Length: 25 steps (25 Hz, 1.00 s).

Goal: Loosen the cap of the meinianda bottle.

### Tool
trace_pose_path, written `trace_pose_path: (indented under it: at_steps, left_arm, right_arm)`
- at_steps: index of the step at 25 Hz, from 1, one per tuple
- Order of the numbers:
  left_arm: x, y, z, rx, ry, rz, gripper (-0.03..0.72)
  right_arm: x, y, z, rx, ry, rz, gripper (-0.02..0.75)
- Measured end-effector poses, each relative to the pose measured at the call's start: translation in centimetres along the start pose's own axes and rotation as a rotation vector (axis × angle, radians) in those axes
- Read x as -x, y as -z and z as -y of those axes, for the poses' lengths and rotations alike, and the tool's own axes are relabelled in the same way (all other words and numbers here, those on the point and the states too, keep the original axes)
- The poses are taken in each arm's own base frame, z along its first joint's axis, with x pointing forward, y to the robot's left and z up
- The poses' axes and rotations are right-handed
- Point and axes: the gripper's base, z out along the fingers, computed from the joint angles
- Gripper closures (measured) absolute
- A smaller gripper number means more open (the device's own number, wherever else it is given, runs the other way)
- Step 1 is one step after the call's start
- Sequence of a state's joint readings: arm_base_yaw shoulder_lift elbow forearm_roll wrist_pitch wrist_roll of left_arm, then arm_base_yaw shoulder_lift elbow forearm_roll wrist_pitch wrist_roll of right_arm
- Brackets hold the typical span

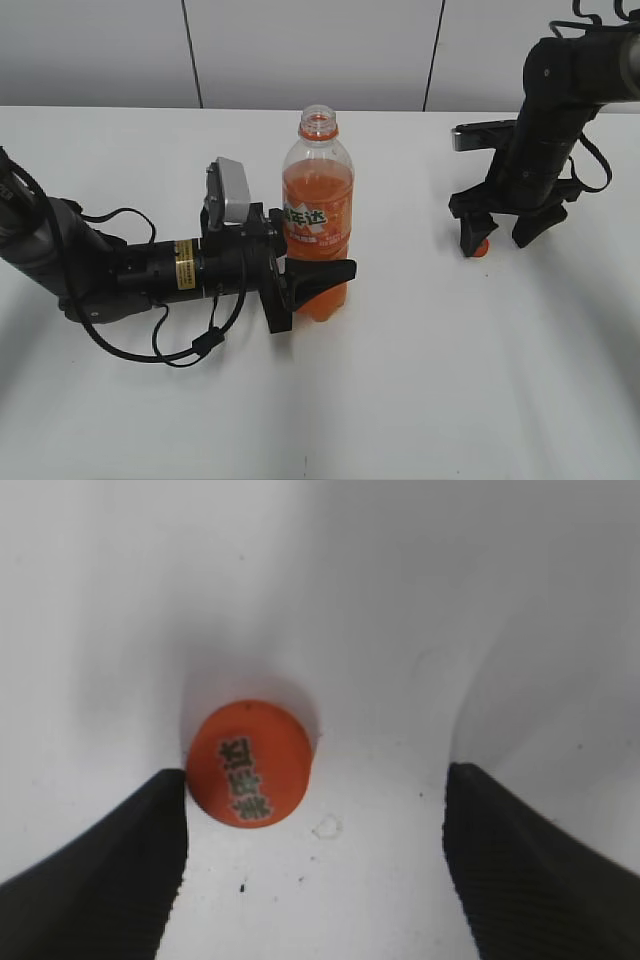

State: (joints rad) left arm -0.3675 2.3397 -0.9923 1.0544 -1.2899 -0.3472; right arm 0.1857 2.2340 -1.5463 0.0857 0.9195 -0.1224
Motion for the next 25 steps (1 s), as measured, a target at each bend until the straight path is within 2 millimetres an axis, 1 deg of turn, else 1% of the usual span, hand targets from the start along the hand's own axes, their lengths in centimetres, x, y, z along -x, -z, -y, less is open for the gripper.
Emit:
trace_pose_path:
  at_steps: [2, 5, 7, 10, 14, 19, 25]
  left_arm:
    - [-0.1, 0.0, 0.0, 0.002, -0.002, -0.013, 0.245]
    - [-1.3, 0.1, 0.0, 0.005, 0.011, -0.080, 0.175]
    - [-1.5, 0.2, 0.1, 0.004, 0.017, -0.092, 0.152]
    - [-1.1, 0.2, 0.1, 0.005, 0.043, -0.091, 0.143]
    - [0.4, 0.2, 0.0, 0.005, 0.058, -0.072, 0.138]
    - [3.4, 0.4, -0.1, 0.008, 0.077, -0.031, 0.134]
    - [6.6, 0.7, 0.1, 0.006, 0.096, 0.013, 0.103]
  right_arm:
    - [0.0, 0.0, 0.0, 0.000, 0.000, -0.001, 0.144]
    - [0.0, 0.0, 0.0, 0.000, -0.002, -0.003, 0.145]
    - [0.0, 0.0, 0.0, 0.001, -0.002, -0.004, 0.145]
    - [-0.1, 0.0, 0.0, 0.001, -0.002, -0.006, 0.145]
    - [-0.2, 0.0, 0.0, 0.002, -0.002, -0.018, 0.146]
    - [-0.3, 0.2, 0.0, 0.004, -0.001, -0.028, 0.146]
    - [-0.2, 1.9, -0.2, 0.001, 0.003, 0.011, 0.146]
